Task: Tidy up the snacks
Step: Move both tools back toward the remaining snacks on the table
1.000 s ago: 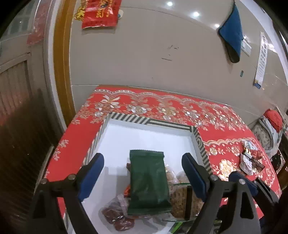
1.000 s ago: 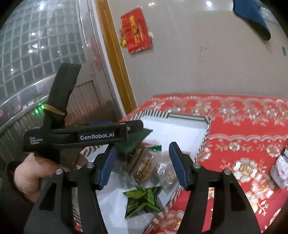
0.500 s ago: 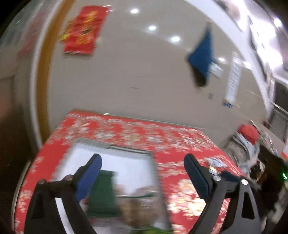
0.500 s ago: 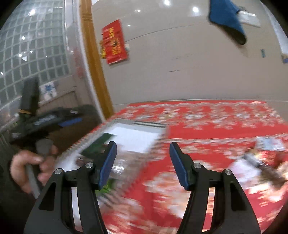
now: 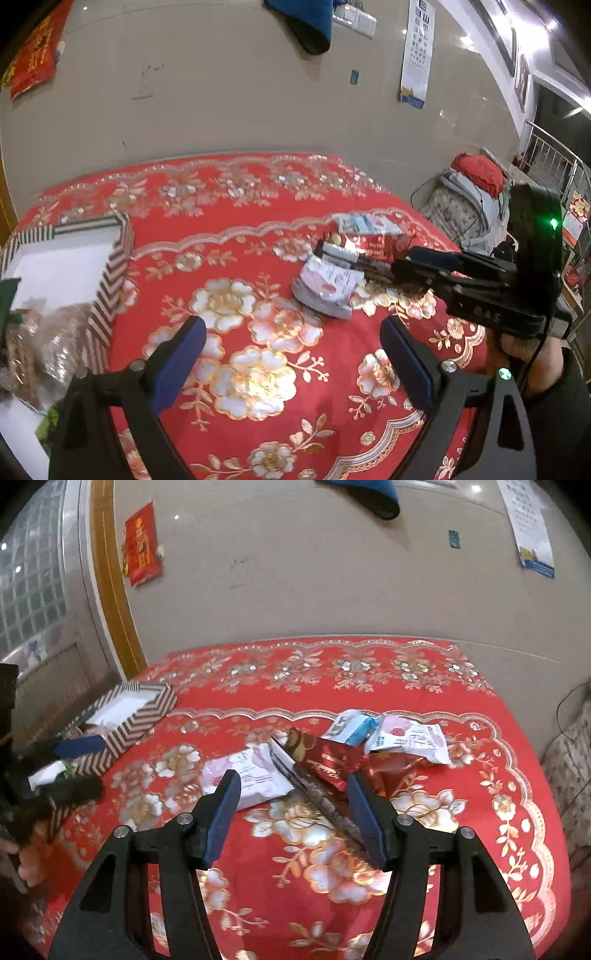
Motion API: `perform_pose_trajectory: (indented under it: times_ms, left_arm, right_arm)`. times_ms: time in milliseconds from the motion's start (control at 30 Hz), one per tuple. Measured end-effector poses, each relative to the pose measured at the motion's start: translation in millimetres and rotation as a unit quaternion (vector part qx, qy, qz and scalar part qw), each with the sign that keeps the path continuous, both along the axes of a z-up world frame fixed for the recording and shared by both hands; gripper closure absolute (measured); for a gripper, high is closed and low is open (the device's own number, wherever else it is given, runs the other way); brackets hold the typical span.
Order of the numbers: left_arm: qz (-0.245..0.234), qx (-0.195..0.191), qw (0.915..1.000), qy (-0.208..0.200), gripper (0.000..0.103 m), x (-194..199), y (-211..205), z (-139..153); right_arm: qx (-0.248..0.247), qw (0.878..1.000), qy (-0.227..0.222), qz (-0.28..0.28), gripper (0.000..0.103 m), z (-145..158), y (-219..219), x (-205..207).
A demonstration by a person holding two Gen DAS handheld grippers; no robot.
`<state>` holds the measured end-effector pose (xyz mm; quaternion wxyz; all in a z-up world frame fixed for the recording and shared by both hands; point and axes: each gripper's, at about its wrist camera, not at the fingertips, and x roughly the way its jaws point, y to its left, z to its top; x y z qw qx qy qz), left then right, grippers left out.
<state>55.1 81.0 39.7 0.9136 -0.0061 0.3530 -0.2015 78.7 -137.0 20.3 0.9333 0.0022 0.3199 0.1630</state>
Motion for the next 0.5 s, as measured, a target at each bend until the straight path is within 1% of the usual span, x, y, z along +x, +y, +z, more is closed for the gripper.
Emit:
perform_pose_trajectory:
  times_ms: [33, 67, 167, 233, 300, 367, 500]
  left_arm:
    - [-0.003, 0.005, 1.0, -0.003, 0.007, -2, -1, -1]
    - [-0.002, 0.009, 0.9999, -0.006, 0.007, -3, -1, -1]
    - [0.001, 0.006, 1.0, 0.001, 0.007, -3, 0, -5]
    - [0.005, 0.013, 0.9999, 0.001, 0.007, -1, 1, -6]
    - [0.007, 0.018, 0.9998, 0.0, 0.007, -1, 1, -8]
    - [0.007, 0.014, 0.9999, 0.004, 0.007, 0, 3, -8]
    - [0.005, 0.014, 0.9999, 0.007, 0.007, 0, 1, -9]
  right_arm:
    - [0.0, 1.0, 0.011, 0.007, 0.062, -2, 2, 4]
    - [-0.005, 1.0, 0.021, 0.011, 0.062, -5, 4, 7]
    - [-0.02, 0.999, 0.049, 0.009, 0.062, -14, 9, 16]
    - [-0.02, 0.998, 0.06, 0.004, 0.062, -17, 8, 21]
    - [-0.023, 0.998, 0.064, 0.0, 0.062, -19, 9, 25]
    - [-0.026, 0.998, 0.064, -0.009, 0.062, -18, 8, 28]
    - [-0.028, 0.999, 0.034, -0.015, 0.062, -8, 7, 25]
